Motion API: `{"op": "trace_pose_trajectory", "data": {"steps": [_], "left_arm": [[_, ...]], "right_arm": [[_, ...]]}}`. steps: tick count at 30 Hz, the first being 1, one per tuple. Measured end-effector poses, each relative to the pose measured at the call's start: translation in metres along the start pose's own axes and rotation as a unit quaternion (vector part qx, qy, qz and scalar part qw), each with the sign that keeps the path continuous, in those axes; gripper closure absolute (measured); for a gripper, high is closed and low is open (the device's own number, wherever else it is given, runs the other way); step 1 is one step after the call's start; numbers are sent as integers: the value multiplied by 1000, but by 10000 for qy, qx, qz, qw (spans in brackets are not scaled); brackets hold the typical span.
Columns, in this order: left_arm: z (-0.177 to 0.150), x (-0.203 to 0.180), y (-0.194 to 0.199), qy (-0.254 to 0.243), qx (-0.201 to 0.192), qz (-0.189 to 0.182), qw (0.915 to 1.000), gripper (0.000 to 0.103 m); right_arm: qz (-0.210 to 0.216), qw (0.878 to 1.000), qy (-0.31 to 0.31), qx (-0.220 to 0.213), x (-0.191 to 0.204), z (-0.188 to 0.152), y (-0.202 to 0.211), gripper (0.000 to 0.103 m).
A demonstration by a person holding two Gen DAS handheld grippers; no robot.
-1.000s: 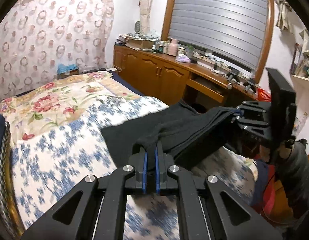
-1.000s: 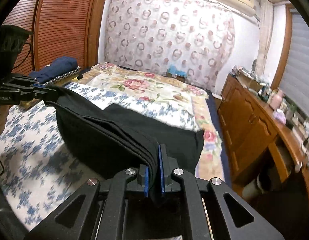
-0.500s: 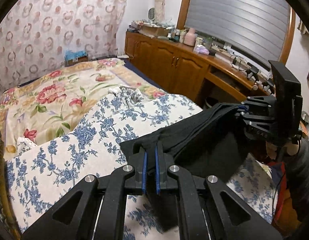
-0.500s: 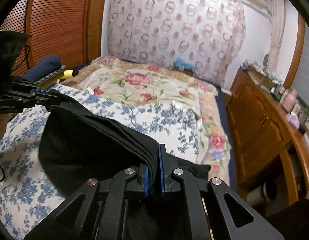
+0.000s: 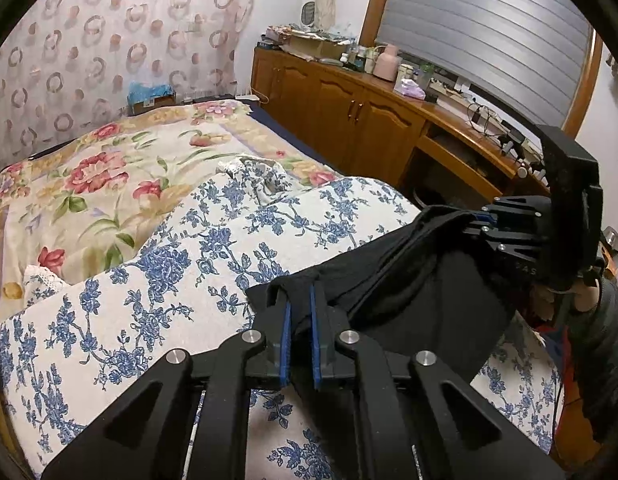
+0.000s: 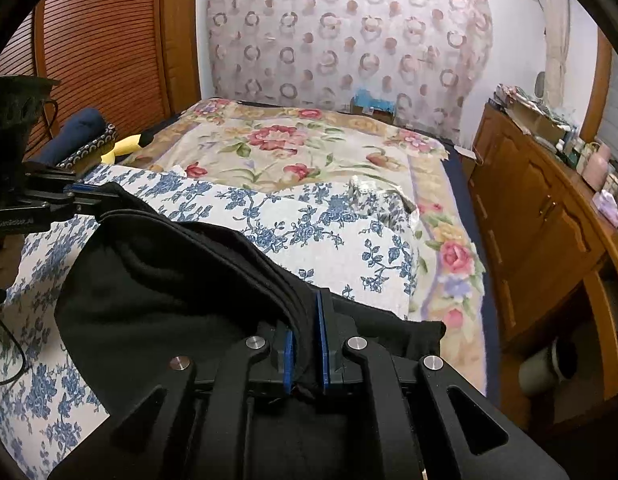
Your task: Fold small clothes
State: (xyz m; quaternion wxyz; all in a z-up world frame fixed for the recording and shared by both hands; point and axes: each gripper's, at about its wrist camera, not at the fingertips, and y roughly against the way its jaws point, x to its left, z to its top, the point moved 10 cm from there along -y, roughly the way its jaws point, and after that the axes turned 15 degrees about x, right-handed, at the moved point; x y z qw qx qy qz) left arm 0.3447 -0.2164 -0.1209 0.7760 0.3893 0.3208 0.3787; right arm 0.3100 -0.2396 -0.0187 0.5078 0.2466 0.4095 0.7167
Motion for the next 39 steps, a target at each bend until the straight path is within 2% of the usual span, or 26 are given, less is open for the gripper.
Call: {"op": "trace_pose_trajectory", "data": {"steps": [2, 3, 4, 11, 15, 18, 22, 24, 29, 33, 37, 39], "left_arm": [[2, 1, 5, 23, -87, -12, 10000, 68], [2, 1, 9, 10, -150, -43, 9999, 64], [1, 0, 11, -20, -162, -91, 9998, 62], [-10, 1, -7, -21, 160, -6, 9999, 61], [-16, 2, -20, -3, 335, 42, 9994, 61], [-19, 3, -24, 29, 384, 37, 9992, 61], [-20, 2, -28, -20, 430, 72, 9990, 61], [-20, 3, -31, -45, 471, 81, 9988, 60], [-16, 11, -43, 40, 616, 84, 9981, 43], [-11, 14, -53, 112, 718, -18, 9974, 40], [-6, 13, -57, 219, 673, -171, 9973, 40], [-4, 12, -57, 371, 673, -370, 9964, 40]], "right_arm": [[-19, 10000, 0, -12, -1, 5, 1, 88], [-56, 10000, -1, -21, -1, 8, 1, 82], [-109, 9999, -5, -28, -4, 13, -2, 80], [-352, 9993, -51, -125, -24, 39, 3, 69], [-859, 9958, -249, -212, -46, 49, 13, 68], [-782, 9954, -468, -303, -53, 45, 25, 68], [-720, 9957, -486, -315, -42, 24, 36, 67], [-624, 9968, -451, -228, -33, 10, 34, 61], [-488, 9971, -586, 65, -33, -23, 20, 43], [-319, 9953, -856, 319, -42, -39, 2, 43], [-229, 9943, -972, 368, -48, -40, -2, 41], [-191, 9937, -1022, 406, -51, -39, -5, 33]]}}
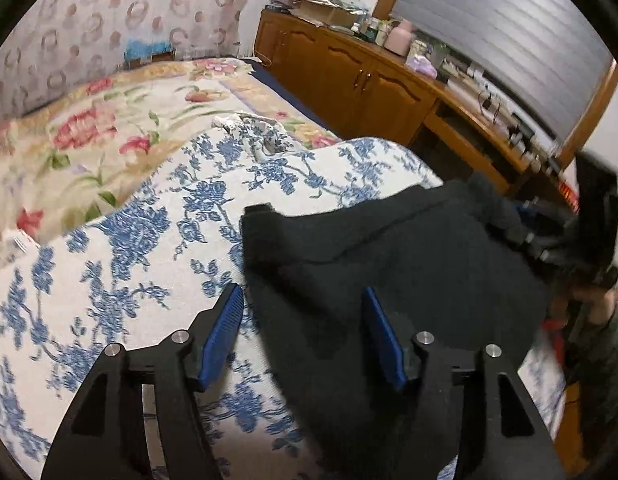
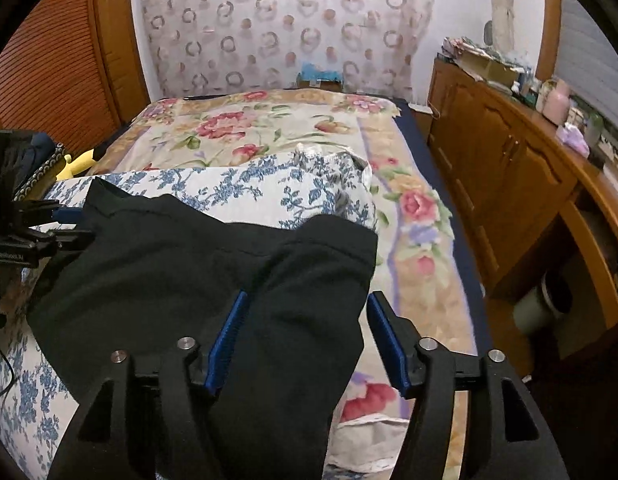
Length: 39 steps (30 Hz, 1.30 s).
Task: Fold small clothes
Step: 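Grasp the folded black shirt bundle with both grippers, then lift the shirt bundle with both grippers and carry it to the clothes stack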
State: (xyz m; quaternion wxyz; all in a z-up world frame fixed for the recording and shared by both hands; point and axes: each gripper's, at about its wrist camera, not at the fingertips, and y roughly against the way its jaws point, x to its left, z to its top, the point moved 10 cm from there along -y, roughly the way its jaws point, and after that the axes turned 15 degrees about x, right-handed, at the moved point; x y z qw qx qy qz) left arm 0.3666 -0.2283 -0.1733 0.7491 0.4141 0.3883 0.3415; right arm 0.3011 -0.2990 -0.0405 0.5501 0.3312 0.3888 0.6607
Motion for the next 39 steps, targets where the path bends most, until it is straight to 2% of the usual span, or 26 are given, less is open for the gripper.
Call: {"op": "trace_pose_trajectory", "data": {"steps": [4, 9, 13, 16, 19, 20, 22, 23, 24, 25, 28, 30, 33, 39], "left_arm": [[1, -7, -2, -62, -27, -33, 10000, 47], [3, -12, -4, -132, -17, -61, 9999, 65], [3, -13, -5, -192, -18, 25, 9998, 66], [3, -14, -6, -207, 0, 32, 9998, 66], [3, -14, -6, -232, -4, 52, 9997, 66], [3, -15, -5, -276, -20, 70, 9996, 69], [4, -19, -5, -329, -49, 9, 9994, 78], [4, -20, -3, -335, -74, 5, 9994, 81], [4, -21, -2, -355, -105, 36, 9993, 82], [4, -22, 0, -379, -152, 52, 9992, 84], [5, -28, 12, -470, -345, 29, 9983, 85], [5, -32, 21, -505, -485, 1, 9975, 85], [5, -40, 41, -574, -725, -81, 9957, 85], [3, -56, 70, -671, -962, 31, 9931, 86]], "right_arm": [[231, 9995, -174, 143, -1, 0, -8, 28], [681, 9963, -476, 224, -8, 0, -14, 25], [1019, 9923, -629, 318, -13, -1, -16, 25], [980, 9929, -597, 304, -15, -2, -14, 26], [907, 9946, -448, 243, -7, -3, -10, 38], [877, 9952, -385, 217, -4, -4, -9, 47], [756, 9966, -267, 181, 1, -5, -8, 50], [698, 9972, -206, 158, 2, -5, -7, 58], [800, 9967, -111, 130, 5, -5, -6, 76], [917, 9957, -57, 127, 9, -5, -4, 77], [612, 9980, 174, 16, 13, -7, 1, 83], [576, 9981, 192, -41, 14, -8, 5, 85], [612, 9974, 170, -330, 13, -8, 20, 86], [558, 9958, 234, -682, 23, -14, 42, 87]]}}
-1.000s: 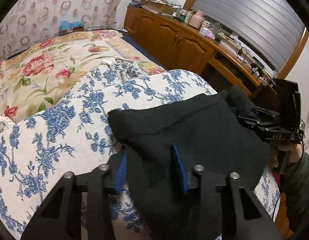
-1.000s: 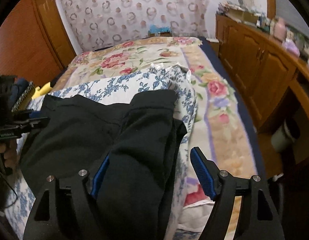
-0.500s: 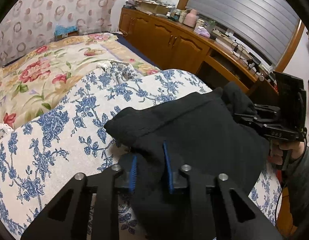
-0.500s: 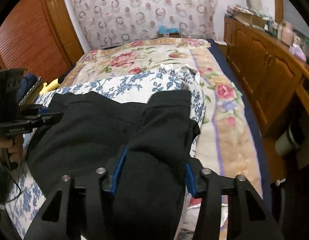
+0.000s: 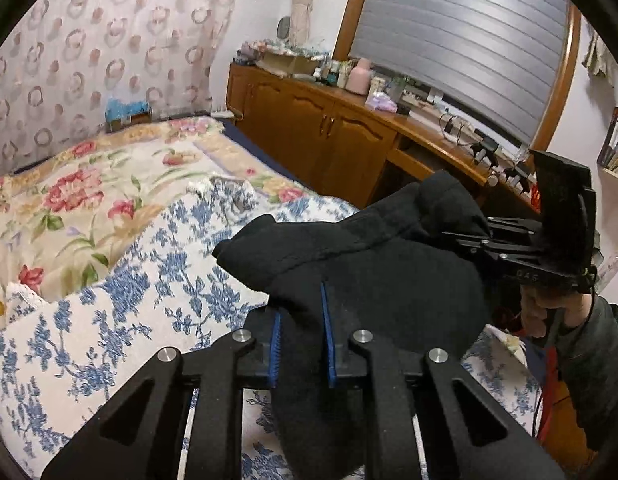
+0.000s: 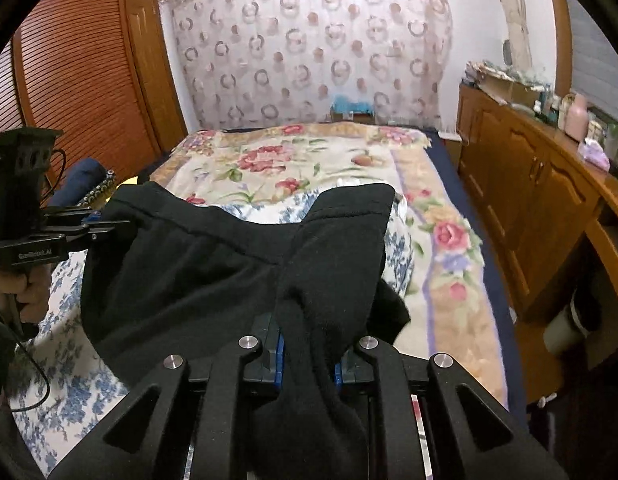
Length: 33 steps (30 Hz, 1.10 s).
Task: Fold small clothes
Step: 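Lift the shirt bundle with both grippers and carry it to the clothes stack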
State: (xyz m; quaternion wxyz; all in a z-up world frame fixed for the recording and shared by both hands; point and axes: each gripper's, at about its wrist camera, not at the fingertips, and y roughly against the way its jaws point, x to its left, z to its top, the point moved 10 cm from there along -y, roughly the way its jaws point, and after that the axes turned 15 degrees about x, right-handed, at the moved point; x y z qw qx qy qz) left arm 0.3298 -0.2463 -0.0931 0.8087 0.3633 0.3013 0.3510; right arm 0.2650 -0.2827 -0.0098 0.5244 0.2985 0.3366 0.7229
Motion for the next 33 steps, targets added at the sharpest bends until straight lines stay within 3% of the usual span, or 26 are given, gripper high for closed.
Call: {"op": "trace_pose_trajectory", "data": {"steps": [10, 17, 25, 33], "left_arm": [[-3, 11, 64, 70, -552, 357, 9978, 86], [-23, 48, 120, 298, -874, 837, 9922, 86], [-65, 112, 189, 843, -1274, 1453, 9775, 86], [-114, 170, 245, 1438, -1647, 1962, 9559, 86]], "right_arm": [[3, 9986, 369, -385, 24, 9, 22, 87], [170, 9942, 895, -567, 68, 34, 19, 87], [453, 9807, 1766, -711, 136, 79, 1, 87], [694, 9590, 2632, -784, 197, 134, -27, 87]]}}
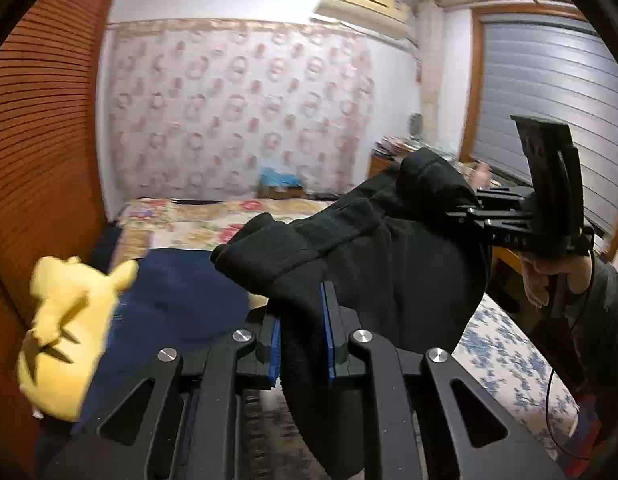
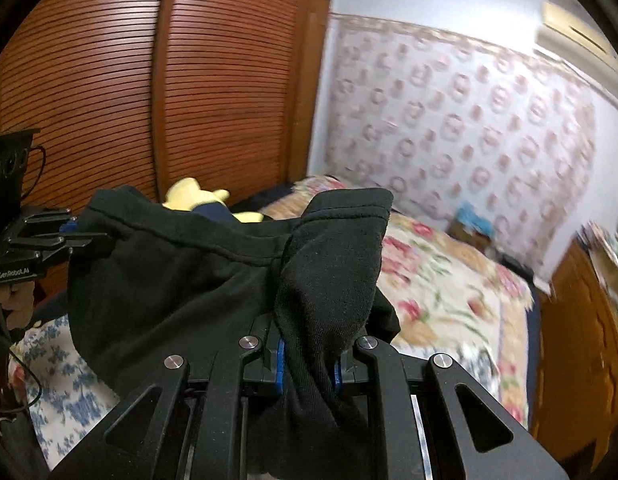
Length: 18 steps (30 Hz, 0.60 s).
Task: Fold small clothes
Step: 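Lift the shirt bundle with both grippers and carry it to the clothes stack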
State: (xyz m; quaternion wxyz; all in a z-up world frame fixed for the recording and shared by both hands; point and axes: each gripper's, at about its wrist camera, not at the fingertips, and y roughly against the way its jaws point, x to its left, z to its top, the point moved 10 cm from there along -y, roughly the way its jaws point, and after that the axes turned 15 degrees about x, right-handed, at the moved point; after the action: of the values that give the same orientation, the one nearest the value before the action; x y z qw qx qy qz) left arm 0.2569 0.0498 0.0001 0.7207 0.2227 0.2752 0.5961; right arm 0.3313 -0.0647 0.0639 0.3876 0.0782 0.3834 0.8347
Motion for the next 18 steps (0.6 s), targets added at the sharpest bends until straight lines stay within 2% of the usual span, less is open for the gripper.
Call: {"op": "trace_pose_trajectory", "data": {"steps": [3, 7, 13, 18], "left_arm": [[-6, 25, 11, 254, -129, 67, 9996, 86], [-24, 62, 23, 565, -266, 337, 9975, 86], [-58, 111, 15, 1144, -78, 588, 9917, 86], [-82, 147, -6, 1549, 189, 779, 9847, 85]], "right_arm": [[137, 9996, 237, -6, 3, 27, -19, 87], [276, 9973, 683, 23, 13, 57, -44, 87], [489, 9885, 1425, 101, 48, 104, -91, 87], [618, 9839, 1649, 293, 71, 132, -145, 87]]}}
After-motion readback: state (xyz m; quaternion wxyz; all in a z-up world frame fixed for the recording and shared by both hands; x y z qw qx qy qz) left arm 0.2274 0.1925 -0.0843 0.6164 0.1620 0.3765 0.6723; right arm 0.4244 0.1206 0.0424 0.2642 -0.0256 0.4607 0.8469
